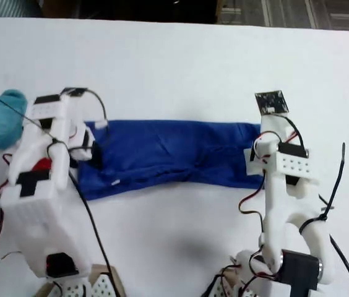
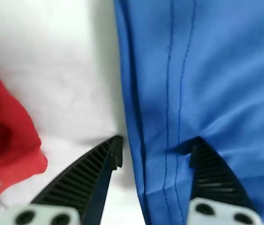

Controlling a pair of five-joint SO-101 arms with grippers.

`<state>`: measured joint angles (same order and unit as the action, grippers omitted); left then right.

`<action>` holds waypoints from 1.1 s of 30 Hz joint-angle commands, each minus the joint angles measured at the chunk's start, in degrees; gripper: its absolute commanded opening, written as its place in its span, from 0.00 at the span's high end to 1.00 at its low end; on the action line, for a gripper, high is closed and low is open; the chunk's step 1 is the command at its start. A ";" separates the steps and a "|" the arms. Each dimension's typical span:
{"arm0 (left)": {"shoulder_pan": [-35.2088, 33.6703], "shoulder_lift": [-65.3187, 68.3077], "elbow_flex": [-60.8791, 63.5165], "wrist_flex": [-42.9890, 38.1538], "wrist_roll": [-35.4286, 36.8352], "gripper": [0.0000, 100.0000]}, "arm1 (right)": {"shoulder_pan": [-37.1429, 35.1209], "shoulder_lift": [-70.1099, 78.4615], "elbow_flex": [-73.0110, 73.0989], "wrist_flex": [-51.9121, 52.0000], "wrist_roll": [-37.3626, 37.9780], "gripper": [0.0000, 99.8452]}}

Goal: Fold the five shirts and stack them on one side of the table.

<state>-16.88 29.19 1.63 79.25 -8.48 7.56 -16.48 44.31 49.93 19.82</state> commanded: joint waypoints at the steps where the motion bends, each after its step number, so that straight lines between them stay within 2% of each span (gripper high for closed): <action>1: 0.53 7.03 -6.90 4.31 -0.26 0.76 | -0.40 -1.63 -0.35 -0.57 -0.44 0.98; 3: 0.53 8.88 -10.42 6.77 -0.62 0.80 | -0.40 -1.63 -0.35 -0.48 -0.44 0.98; 6: 0.53 10.11 -14.29 9.67 -0.53 0.97 | -0.40 -1.63 -0.35 -0.48 -0.44 0.98; 7: 0.35 10.20 -14.81 10.20 -0.35 0.98 | -0.40 -1.63 -0.35 -0.57 -0.44 0.98; 8: 0.26 10.20 -15.16 10.29 -0.44 0.96 | -0.40 -1.63 -0.35 -0.57 -0.44 0.98; 11: 0.09 9.76 -16.48 10.64 -0.26 0.97 | -0.40 -1.71 -0.35 -0.57 -0.44 0.98; 14: 1.32 9.76 -22.11 15.65 -0.26 0.97 | 0.04 -2.07 -0.35 -0.75 -0.97 0.98; 17: 3.78 9.67 -30.81 23.30 -0.53 0.97 | 2.68 -1.98 -0.35 -1.63 -7.74 0.98; 20: 5.71 6.07 -33.10 23.12 -0.53 0.97 | 7.16 -1.54 -0.09 -4.70 -14.33 0.98; 25: 14.33 -4.84 -32.66 23.12 -0.88 0.97 | 14.99 -1.54 2.73 -12.09 -22.42 0.98; 30: 26.81 -12.57 -33.19 22.15 -8.97 0.97 | 21.32 -1.89 2.73 -13.76 -30.86 0.98; 33: 33.93 -14.07 -33.19 21.71 -13.01 0.97 | 24.04 -2.07 2.37 -13.93 -33.32 0.98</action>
<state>10.20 19.87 -29.05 101.23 -18.15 29.01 -16.48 47.21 36.92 -11.12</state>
